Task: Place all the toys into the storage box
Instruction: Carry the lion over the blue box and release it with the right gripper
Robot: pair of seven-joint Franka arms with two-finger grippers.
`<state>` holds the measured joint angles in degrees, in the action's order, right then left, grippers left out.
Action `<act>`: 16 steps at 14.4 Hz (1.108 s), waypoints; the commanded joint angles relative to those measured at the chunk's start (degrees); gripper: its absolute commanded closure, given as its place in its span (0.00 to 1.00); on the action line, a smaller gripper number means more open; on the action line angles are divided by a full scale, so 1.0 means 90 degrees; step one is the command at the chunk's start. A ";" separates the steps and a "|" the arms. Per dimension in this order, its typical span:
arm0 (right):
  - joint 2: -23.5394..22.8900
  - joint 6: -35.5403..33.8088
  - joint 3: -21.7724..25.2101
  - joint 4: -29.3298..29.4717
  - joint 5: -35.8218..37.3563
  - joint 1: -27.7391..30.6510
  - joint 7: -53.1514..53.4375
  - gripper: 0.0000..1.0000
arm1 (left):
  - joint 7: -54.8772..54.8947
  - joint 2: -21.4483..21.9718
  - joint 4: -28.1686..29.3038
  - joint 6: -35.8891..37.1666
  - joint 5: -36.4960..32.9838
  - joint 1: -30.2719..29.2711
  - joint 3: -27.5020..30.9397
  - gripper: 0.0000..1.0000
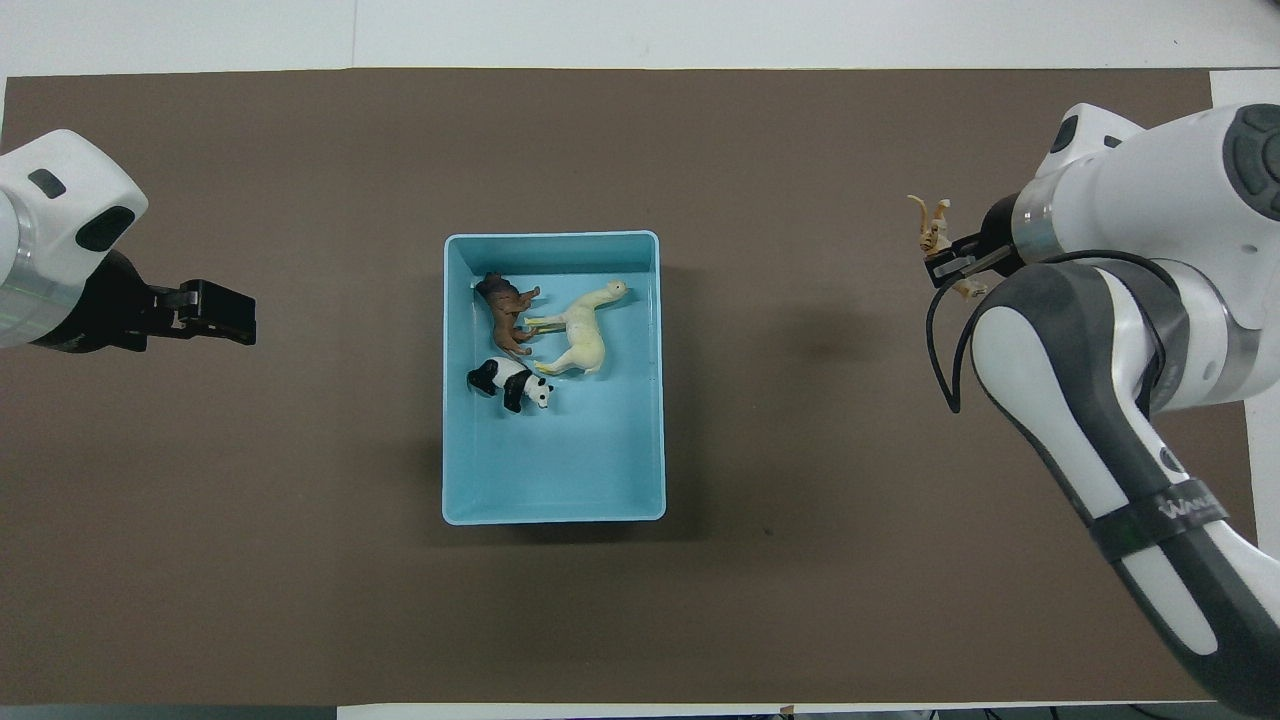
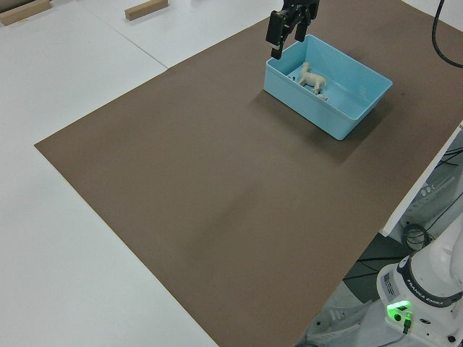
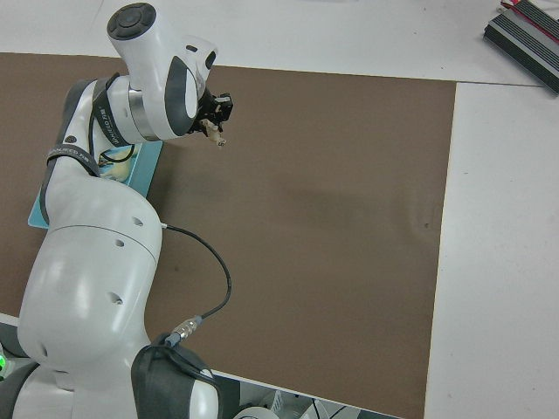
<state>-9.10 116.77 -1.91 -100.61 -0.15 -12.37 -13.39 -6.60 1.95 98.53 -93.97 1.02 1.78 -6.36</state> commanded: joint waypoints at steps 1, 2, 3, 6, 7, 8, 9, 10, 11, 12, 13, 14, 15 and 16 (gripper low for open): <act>-0.0083 -0.0113 0.0046 0.0125 0.0056 0.0037 0.0042 1.00 | 0.0049 0.0037 0.0038 -0.0067 0.0043 -0.0061 -0.0016 0.00; -0.0083 -0.0209 0.0046 0.0192 0.0017 -0.0012 0.0158 1.00 | 0.0049 0.0037 0.0038 -0.0067 0.0052 -0.0052 -0.0016 0.00; -0.0083 -0.0394 0.0036 0.0319 0.0026 -0.0032 0.0546 1.00 | 0.0049 0.0037 0.0038 -0.0067 0.0053 -0.0052 -0.0016 0.00; -0.0073 -0.0854 0.0007 0.0709 -0.0032 -0.0041 0.1183 1.00 | 0.0049 0.0037 0.0038 -0.0067 0.0043 -0.0061 -0.0016 0.00; -0.0073 -0.0990 -0.0012 0.0856 -0.0042 -0.0061 0.1475 1.00 | 0.0049 0.0037 0.0038 -0.0067 0.0052 -0.0062 -0.0016 0.00; -0.0092 -0.1011 -0.0032 0.0954 -0.0042 -0.0148 0.1758 1.00 | 0.0049 0.0037 0.0048 -0.0067 0.0043 -0.0062 -0.0016 0.00; -0.0102 -0.0944 -0.0052 0.0964 -0.0081 -0.0342 0.1964 1.00 | 0.0049 0.0037 0.0048 -0.0067 0.0043 -0.0062 -0.0016 0.00; -0.0131 -0.0846 -0.0052 0.0965 -0.0081 -0.0509 0.2179 1.00 | 0.0049 0.0037 0.0038 -0.0067 0.0043 -0.0062 -0.0016 0.00; -0.0160 -0.0729 -0.0052 0.0965 -0.0081 -0.0665 0.2374 1.00 | 0.0049 0.0037 0.0038 -0.0067 0.0043 -0.0062 -0.0016 0.00; -0.0170 -0.0631 -0.0052 0.0965 -0.0081 -0.0879 0.2579 1.00 | 0.0049 0.0037 0.0048 -0.0067 0.0043 -0.0062 -0.0016 0.00; -0.0200 -0.0543 -0.0052 0.0965 -0.0081 -0.1094 0.2775 1.00 | 0.0049 0.0037 0.0038 -0.0057 0.0043 -0.0052 -0.0016 0.00; -0.0316 -0.0339 -0.0052 0.0965 -0.0081 -0.1357 0.3047 1.00 | 0.0049 0.0037 0.0048 -0.0067 0.0052 -0.0052 -0.0016 0.00; -0.0394 -0.0115 -0.0052 0.0965 -0.0081 -0.1573 0.3340 1.00 | 0.0049 0.0037 0.0038 -0.0067 0.0043 -0.0061 -0.0016 0.00; -0.0540 0.0042 -0.0052 0.0984 -0.0062 -0.1797 0.3478 1.00 | 0.0049 0.0037 0.0048 -0.0067 0.0052 -0.0062 -0.0016 0.00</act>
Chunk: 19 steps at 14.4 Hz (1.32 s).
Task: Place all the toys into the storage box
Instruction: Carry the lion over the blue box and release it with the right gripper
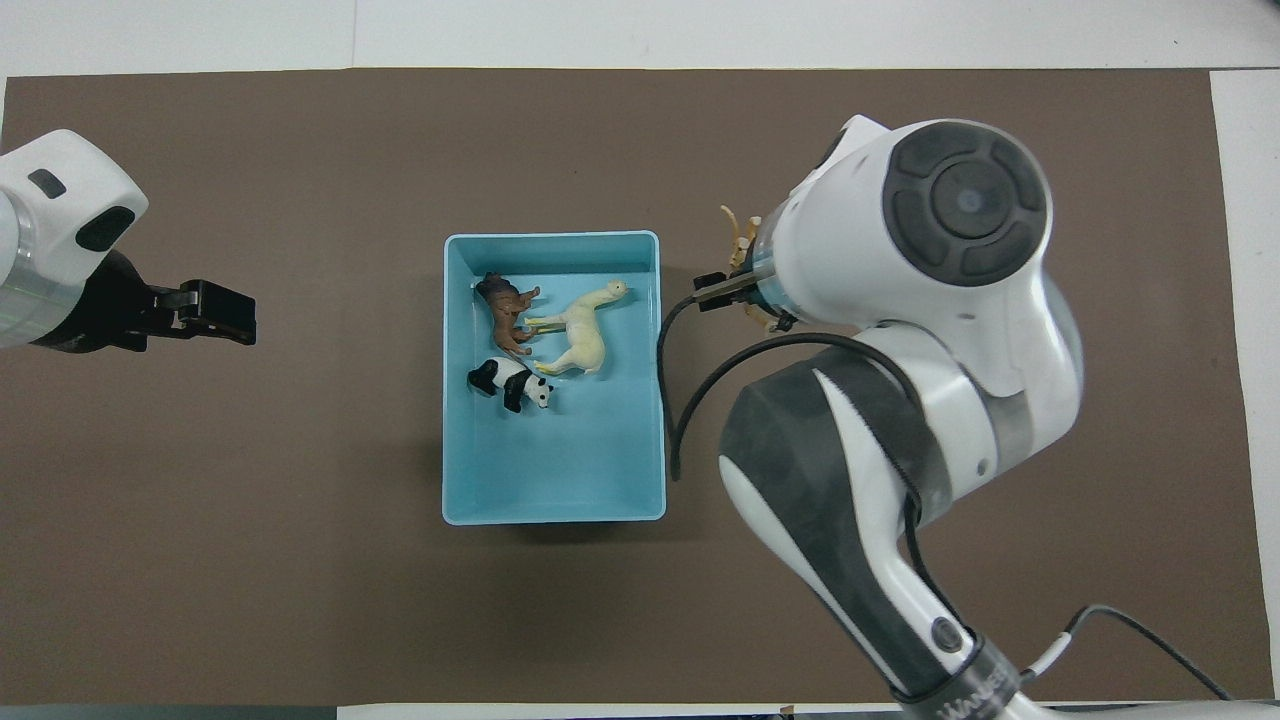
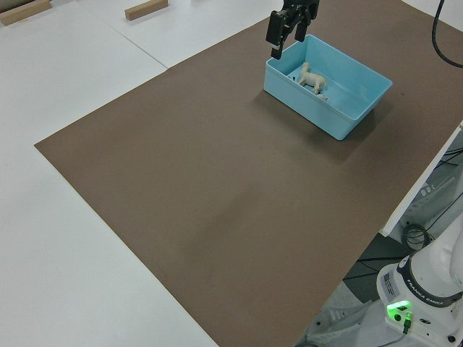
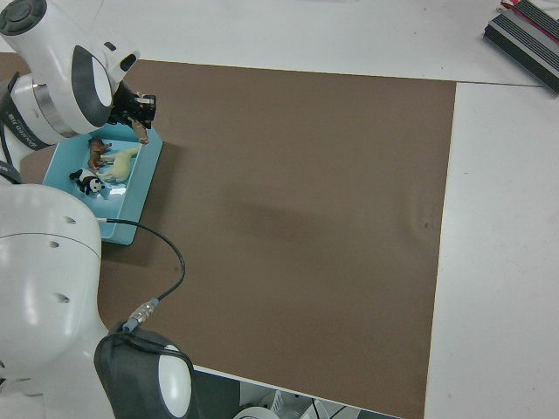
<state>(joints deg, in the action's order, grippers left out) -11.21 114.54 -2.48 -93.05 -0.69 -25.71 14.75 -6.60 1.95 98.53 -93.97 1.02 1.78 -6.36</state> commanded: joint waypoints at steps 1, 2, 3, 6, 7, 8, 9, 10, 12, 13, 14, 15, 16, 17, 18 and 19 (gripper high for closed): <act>-0.0472 0.0436 0.0021 0.0173 0.0027 -0.0520 0.0479 1.00 | 0.0049 0.0037 0.0038 -0.0067 0.0053 -0.0062 -0.0016 0.00; -0.0619 0.0640 0.0021 0.0270 0.0057 -0.0638 0.0673 1.00 | 0.0049 0.0037 0.0038 -0.0067 0.0043 -0.0052 -0.0016 0.00; -0.0726 0.0758 0.0021 0.0319 0.0076 -0.0755 0.0897 1.00 | 0.0049 0.0037 0.0038 -0.0067 0.0043 -0.0061 -0.0016 0.00; -0.0932 0.0973 0.0051 0.0330 0.0212 -0.1136 0.1211 1.00 | 0.0049 0.0037 0.0038 -0.0067 0.0043 -0.0062 -0.0016 0.00; -0.0991 0.1022 0.0041 0.0330 0.0416 -0.1253 0.1435 1.00 | 0.0049 0.0037 0.0038 -0.0057 0.0052 -0.0062 -0.0016 0.00; -0.1097 0.1100 0.0041 0.0330 0.0679 -0.1351 0.1737 0.87 | 0.0049 0.0037 0.0038 -0.0067 0.0043 -0.0062 -0.0016 0.00; -0.1157 0.1140 0.0031 0.0330 0.0885 -0.1371 0.1894 0.41 | 0.0049 0.0037 0.0038 -0.0067 0.0052 -0.0062 -0.0016 0.00; -0.1186 0.1121 0.0031 0.0330 0.1051 -0.1439 0.1886 0.00 | 0.0049 0.0037 0.0038 -0.0057 0.0043 -0.0052 -0.0016 0.00; -0.1206 0.0994 0.0031 0.0494 0.1189 -0.1411 0.1876 0.00 | 0.0049 0.0037 0.0048 -0.0067 0.0043 -0.0062 -0.0016 0.00; -0.1216 0.0955 0.0031 0.0554 0.1199 -0.1372 0.1867 0.00 | 0.0049 0.0037 0.0038 -0.0057 0.0043 -0.0062 -0.0016 0.00; -0.1216 0.0916 0.0031 0.0554 0.1199 -0.1362 0.1838 0.00 | 0.0049 0.0037 0.0038 -0.0067 0.0043 -0.0062 -0.0016 0.00; -0.1216 0.0780 0.0070 0.0583 0.1219 -0.1313 0.1750 0.00 | 0.0049 0.0037 0.0048 -0.0057 0.0043 -0.0052 -0.0016 0.00; -0.1206 0.0663 0.0070 0.0748 0.1190 -0.1197 0.1566 0.00 | 0.0049 0.0037 0.0038 -0.0067 0.0043 -0.0061 -0.0016 0.00; -0.1158 0.0555 0.0070 0.0856 0.1170 -0.1012 0.1303 0.00 | 0.0049 0.0037 0.0038 -0.0067 0.0043 -0.0062 -0.0016 0.00; -0.1099 0.0458 0.0070 0.0789 0.1160 -0.0827 0.1155 0.00 | 0.0049 0.0037 0.0038 -0.0067 0.0052 -0.0062 -0.0016 0.00; -0.0983 0.0254 0.0061 0.0731 0.1160 -0.0631 0.1018 0.00 | 0.0049 0.0037 0.0038 -0.0067 0.0053 -0.0052 -0.0016 0.00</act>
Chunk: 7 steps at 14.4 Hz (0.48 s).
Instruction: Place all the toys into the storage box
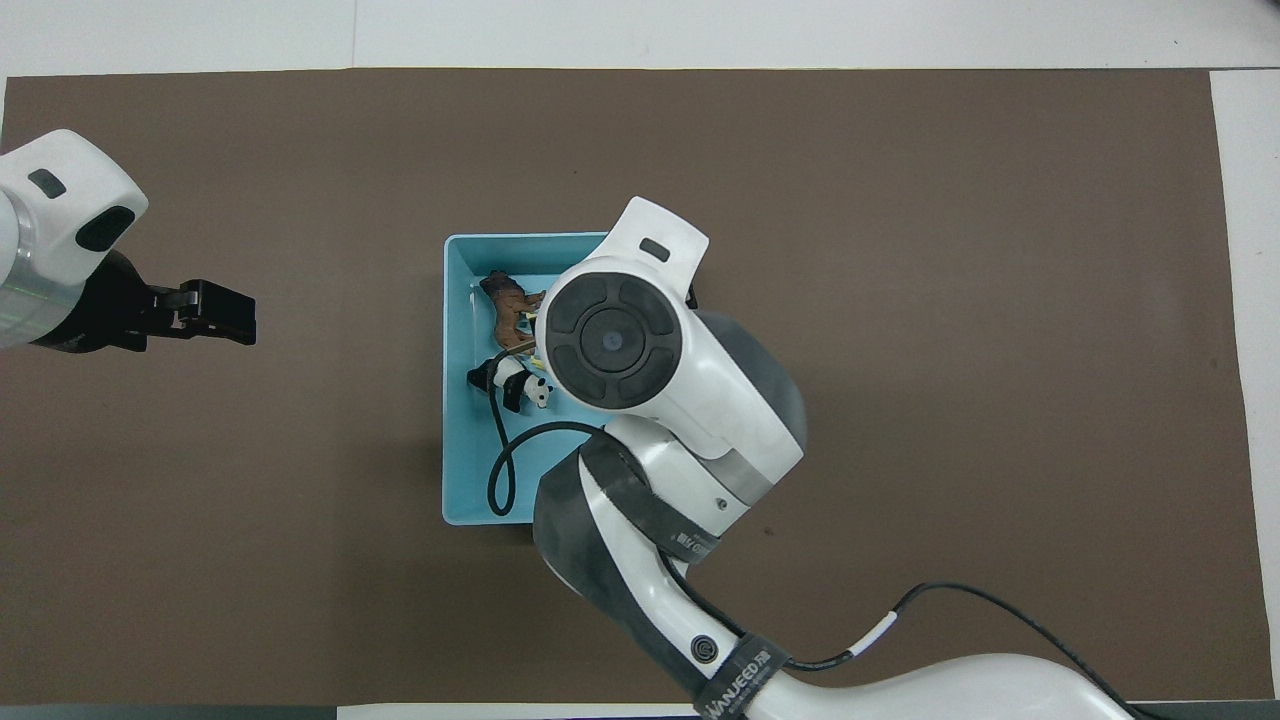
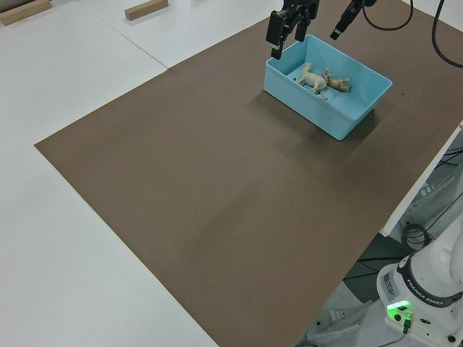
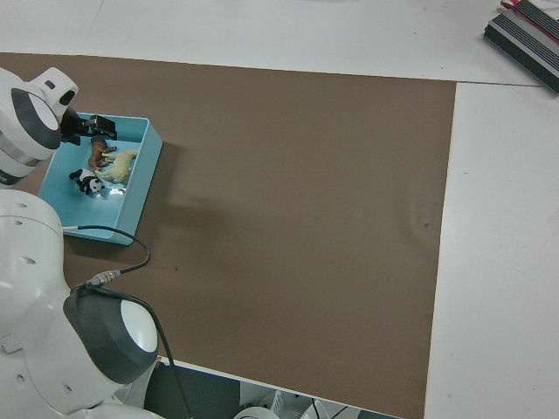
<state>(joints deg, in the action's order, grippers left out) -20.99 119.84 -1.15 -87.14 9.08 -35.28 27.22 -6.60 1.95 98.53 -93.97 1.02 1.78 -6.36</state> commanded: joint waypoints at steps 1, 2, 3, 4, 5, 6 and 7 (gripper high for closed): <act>0.0164 -0.0501 -0.0087 0.0073 0.0066 0.0617 -0.0600 0.00 | 0.0040 0.0037 0.0038 -0.0067 0.0053 -0.0052 -0.0016 0.00; 0.0261 -0.0658 -0.0087 0.0073 0.0017 0.0841 -0.0931 0.00 | 0.0049 0.0037 0.0048 -0.0067 0.0053 -0.0061 -0.0016 0.00; 0.0388 -0.0833 -0.0087 0.0073 0.0007 0.1114 -0.1254 0.00 | 0.0049 0.0037 0.0048 -0.0067 0.0043 -0.0062 -0.0016 0.00; 0.0515 -0.0990 -0.0106 0.0073 -0.0003 0.1378 -0.1498 0.00 | 0.0049 0.0037 0.0038 -0.0057 0.0043 -0.0052 -0.0016 0.00; 0.0642 -0.1107 -0.0106 0.0073 -0.0129 0.1594 -0.1733 0.00 | 0.0049 0.0037 0.0048 -0.0057 0.0043 -0.0061 -0.0016 0.00; 0.0808 -0.1225 -0.0097 0.0073 -0.0420 0.1857 -0.2006 0.00 | 0.0049 0.0037 0.0038 -0.0067 0.0052 -0.0062 -0.0016 0.00; 0.0964 -0.1419 -0.0087 0.0073 -0.0674 0.2169 -0.2212 0.00 | 0.0049 0.0037 0.0038 -0.0057 0.0053 -0.0062 -0.0016 0.00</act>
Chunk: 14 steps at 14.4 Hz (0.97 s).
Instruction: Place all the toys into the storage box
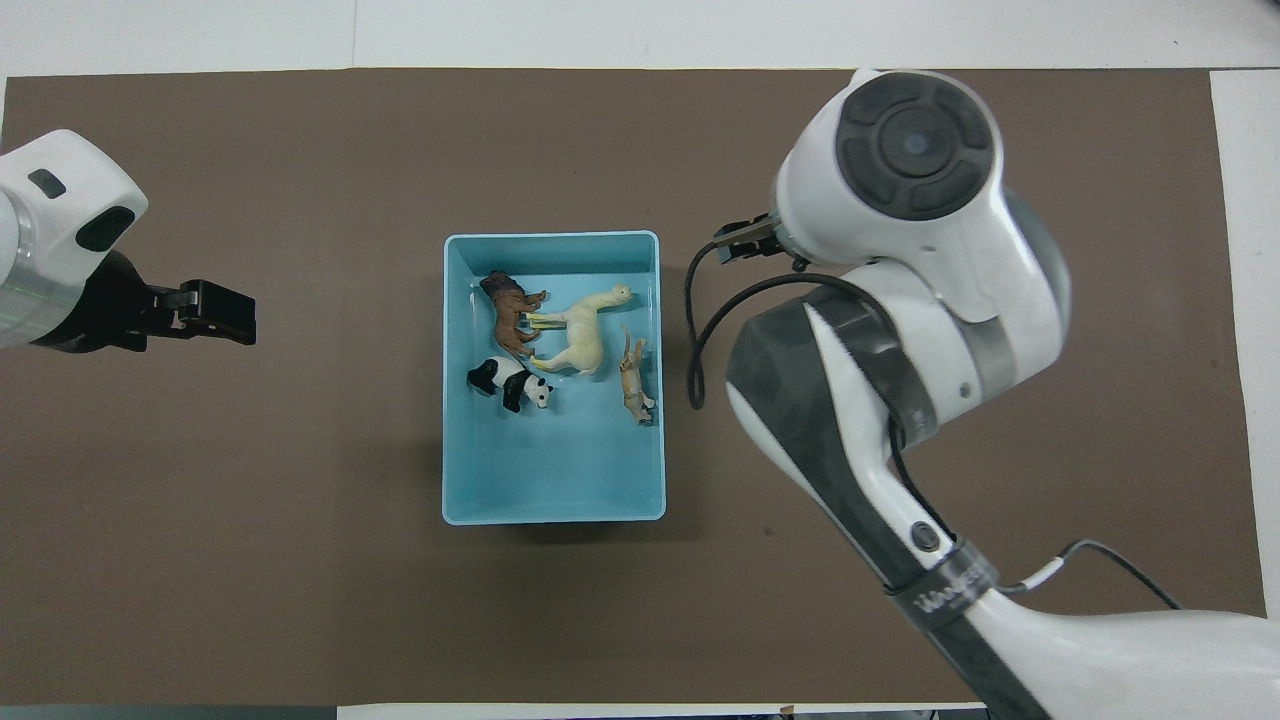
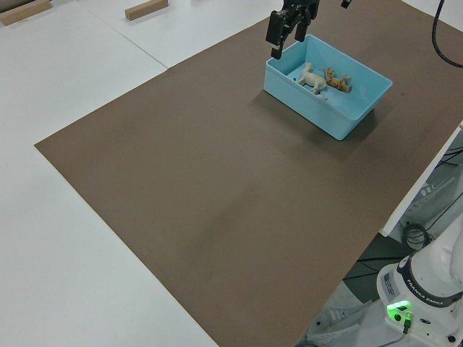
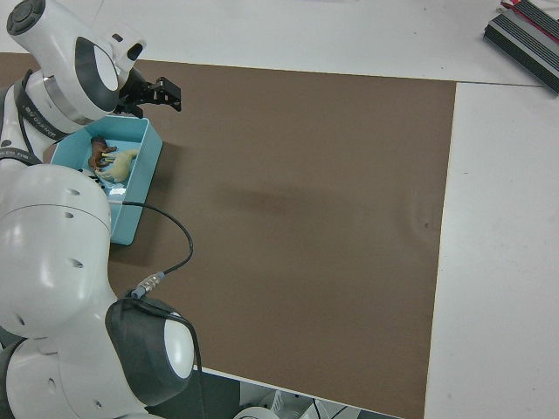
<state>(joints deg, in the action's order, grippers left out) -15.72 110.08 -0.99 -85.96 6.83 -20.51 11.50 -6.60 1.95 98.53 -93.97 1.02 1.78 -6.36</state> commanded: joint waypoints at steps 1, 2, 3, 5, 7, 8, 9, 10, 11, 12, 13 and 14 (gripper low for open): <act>0.0525 -0.0569 -0.0105 -0.0039 -0.0553 0.0870 -0.0689 0.00 | 0.0049 0.0037 0.0048 -0.0067 0.0043 -0.0052 -0.0016 0.00; 0.0633 -0.0735 -0.0105 -0.0049 -0.0602 0.1095 -0.0885 0.00 | 0.0049 0.0037 0.0048 -0.0067 0.0043 -0.0052 -0.0016 0.00; 0.0740 -0.0930 -0.0105 -0.0049 -0.0612 0.1291 -0.1071 0.00 | 0.0049 0.0037 0.0038 -0.0067 0.0043 -0.0052 -0.0016 0.00; 0.0906 -0.1360 -0.0105 -0.0039 -0.0622 0.1643 -0.1151 0.00 | 0.0049 0.0037 0.0038 -0.0067 0.0043 -0.0061 -0.0016 0.00; 0.1043 -0.1673 -0.0056 -0.0049 -0.0603 0.1829 -0.1141 0.00 | 0.0049 0.0037 0.0048 -0.0067 0.0043 -0.0062 -0.0016 0.00; 0.1102 -0.1858 -0.0037 -0.0049 -0.0603 0.2052 -0.1160 0.00 | 0.0049 0.0037 0.0038 -0.0067 0.0043 -0.0062 -0.0016 0.00; 0.1190 -0.2034 -0.0037 -0.0058 -0.0603 0.2238 -0.1189 0.00 | 0.0049 0.0037 0.0048 -0.0067 0.0052 -0.0062 -0.0016 0.00; 0.1268 -0.2190 -0.0027 -0.0068 -0.0603 0.2376 -0.1335 0.00 | 0.0049 0.0037 0.0038 -0.0067 0.0043 -0.0052 -0.0016 0.00; 0.1307 -0.2298 -0.0027 -0.0078 -0.0603 0.2493 -0.1500 0.00 | 0.0049 0.0037 0.0048 -0.0067 0.0043 -0.0061 -0.0016 0.00; 0.1395 -0.2386 -0.0027 -0.0136 -0.0603 0.2571 -0.1512 0.00 | 0.0049 0.0037 0.0048 -0.0067 0.0043 -0.0052 -0.0016 0.00; 0.1434 -0.2358 -0.0027 -0.0214 -0.0603 0.2659 -0.1502 0.00 | 0.0049 0.0037 0.0048 -0.0067 0.0043 -0.0052 -0.0016 0.00; 0.1473 -0.2358 -0.0027 -0.0273 -0.0603 0.2766 -0.1502 0.00 | 0.0049 0.0037 0.0038 -0.0057 0.0043 -0.0061 -0.0016 0.00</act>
<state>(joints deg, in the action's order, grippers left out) -4.23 88.85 -0.73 -86.00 2.20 2.61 -0.97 -6.60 1.95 98.53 -93.97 1.02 1.78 -6.36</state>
